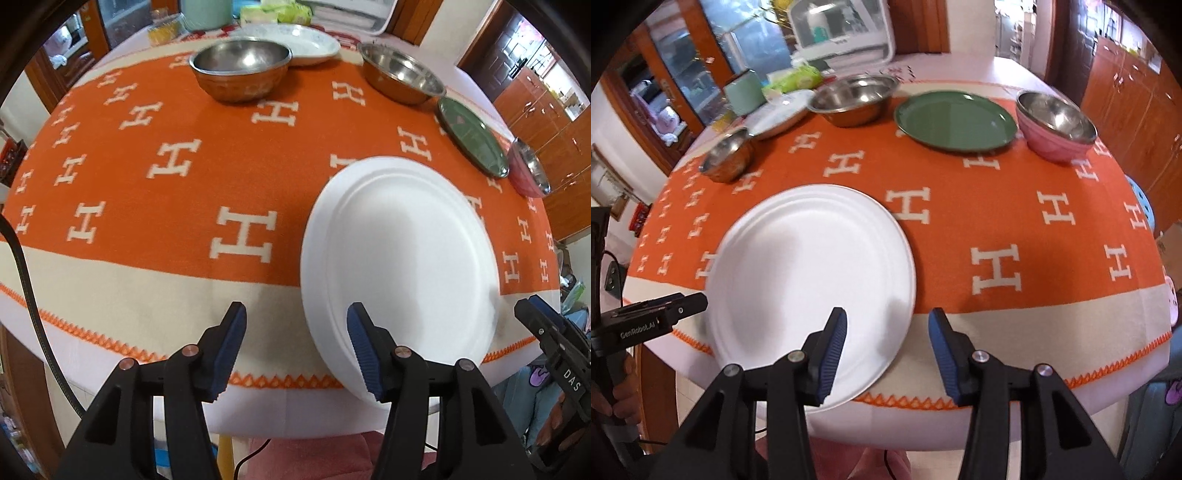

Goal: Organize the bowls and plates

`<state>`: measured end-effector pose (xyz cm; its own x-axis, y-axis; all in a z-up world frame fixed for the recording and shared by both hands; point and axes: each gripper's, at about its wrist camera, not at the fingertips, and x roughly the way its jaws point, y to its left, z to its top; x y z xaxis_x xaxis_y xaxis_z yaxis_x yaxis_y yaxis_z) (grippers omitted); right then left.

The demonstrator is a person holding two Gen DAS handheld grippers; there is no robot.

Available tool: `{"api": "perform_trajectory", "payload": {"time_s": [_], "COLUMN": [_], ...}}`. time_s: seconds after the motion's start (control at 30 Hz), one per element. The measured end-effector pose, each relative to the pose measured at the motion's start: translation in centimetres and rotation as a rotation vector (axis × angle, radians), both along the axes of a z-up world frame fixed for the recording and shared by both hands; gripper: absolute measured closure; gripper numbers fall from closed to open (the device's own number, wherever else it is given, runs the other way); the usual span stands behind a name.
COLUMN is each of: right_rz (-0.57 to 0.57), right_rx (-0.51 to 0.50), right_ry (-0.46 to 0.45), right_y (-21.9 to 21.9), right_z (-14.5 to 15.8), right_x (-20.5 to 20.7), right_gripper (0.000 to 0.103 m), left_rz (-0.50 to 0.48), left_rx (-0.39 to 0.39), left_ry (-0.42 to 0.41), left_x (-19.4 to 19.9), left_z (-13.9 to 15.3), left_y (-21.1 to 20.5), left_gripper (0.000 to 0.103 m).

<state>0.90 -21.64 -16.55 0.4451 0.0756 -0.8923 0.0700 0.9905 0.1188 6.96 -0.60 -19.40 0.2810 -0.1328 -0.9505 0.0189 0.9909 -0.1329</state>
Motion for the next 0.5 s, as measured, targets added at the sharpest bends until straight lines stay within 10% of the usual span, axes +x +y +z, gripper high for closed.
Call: {"api": "perform_trajectory", "payload": {"time_s": [0.5], "right_rz": [0.059], "right_rx": [0.044], "right_ry": [-0.125], "right_y": [4.2], "right_z": [4.3], "right_x": [0.8], "right_gripper": [0.048], "left_rz": [0.036], "left_rx": [0.08], "left_ry": [-0.104], "left_x": [-1.4], "left_z": [8.3], "left_y": [3.9], "left_gripper": [0.025]}}
